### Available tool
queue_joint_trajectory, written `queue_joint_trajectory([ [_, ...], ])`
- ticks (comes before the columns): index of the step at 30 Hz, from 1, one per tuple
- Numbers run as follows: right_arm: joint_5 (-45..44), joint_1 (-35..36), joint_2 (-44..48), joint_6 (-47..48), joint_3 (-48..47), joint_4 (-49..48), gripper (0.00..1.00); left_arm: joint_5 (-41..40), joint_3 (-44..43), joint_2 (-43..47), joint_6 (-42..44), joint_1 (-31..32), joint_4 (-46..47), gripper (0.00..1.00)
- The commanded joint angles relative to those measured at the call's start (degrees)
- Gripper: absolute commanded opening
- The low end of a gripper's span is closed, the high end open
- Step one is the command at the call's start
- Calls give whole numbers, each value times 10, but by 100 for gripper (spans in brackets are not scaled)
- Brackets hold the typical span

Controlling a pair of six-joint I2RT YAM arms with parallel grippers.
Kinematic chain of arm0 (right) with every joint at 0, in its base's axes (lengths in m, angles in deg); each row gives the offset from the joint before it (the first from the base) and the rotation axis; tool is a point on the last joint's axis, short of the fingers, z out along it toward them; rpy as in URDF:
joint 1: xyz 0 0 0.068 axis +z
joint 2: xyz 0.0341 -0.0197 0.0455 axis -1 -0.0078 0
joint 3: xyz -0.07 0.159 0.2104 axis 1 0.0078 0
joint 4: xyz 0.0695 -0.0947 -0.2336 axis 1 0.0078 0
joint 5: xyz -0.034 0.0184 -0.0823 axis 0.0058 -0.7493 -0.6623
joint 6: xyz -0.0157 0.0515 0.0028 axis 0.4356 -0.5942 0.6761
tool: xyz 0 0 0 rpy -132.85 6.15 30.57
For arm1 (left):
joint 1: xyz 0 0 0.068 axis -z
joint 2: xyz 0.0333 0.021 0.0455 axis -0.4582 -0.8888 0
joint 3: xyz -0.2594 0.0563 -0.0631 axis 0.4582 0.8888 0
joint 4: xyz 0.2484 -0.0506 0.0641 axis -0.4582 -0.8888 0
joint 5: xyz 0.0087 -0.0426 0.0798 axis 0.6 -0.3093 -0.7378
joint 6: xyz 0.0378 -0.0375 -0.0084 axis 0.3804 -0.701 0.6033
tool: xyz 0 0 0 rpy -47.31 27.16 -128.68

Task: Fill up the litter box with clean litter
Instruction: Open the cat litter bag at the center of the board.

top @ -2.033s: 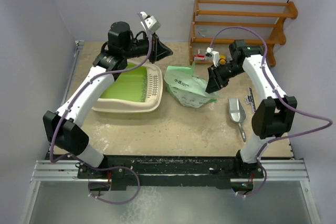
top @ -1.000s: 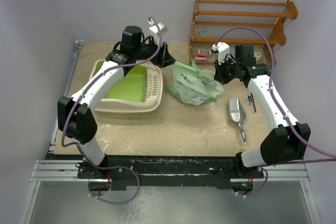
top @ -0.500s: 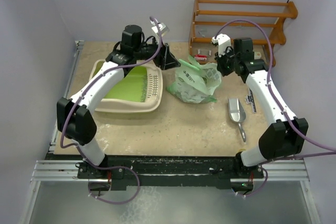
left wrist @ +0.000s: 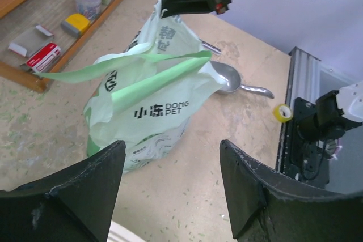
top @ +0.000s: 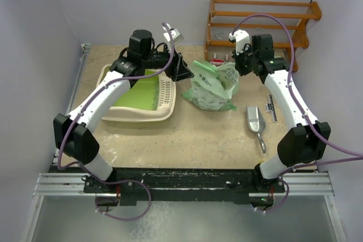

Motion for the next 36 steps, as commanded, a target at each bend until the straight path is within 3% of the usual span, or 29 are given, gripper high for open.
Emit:
queue_joint_trajectory([
  [1,-10,-6,17,-1,-35,-35,0,-49,-17,-10,47,2,-8,65],
  [9,9,-6,17,-12,-9,-25,0,-115,-33,-41,62,1,73,67],
  [22,9,-6,23,-21,13,-10,0,17,-91,-137,29,1,116,63],
  [24,7,-6,27,-20,21,-13,0,27,-89,-139,29,1,112,54],
  [25,6,-6,29,-21,24,-14,0,33,-89,-141,25,1,114,45],
  [28,-2,-6,27,-24,25,-12,0,56,-89,-150,-6,1,144,4],
  [32,-14,-6,23,-33,6,1,0,67,-85,-153,-45,2,174,3],
  [33,-14,-6,21,-34,-6,10,8,61,-82,-150,-48,2,179,3],
  [36,-14,-6,11,-34,-45,10,8,54,-68,-141,-55,2,200,3],
])
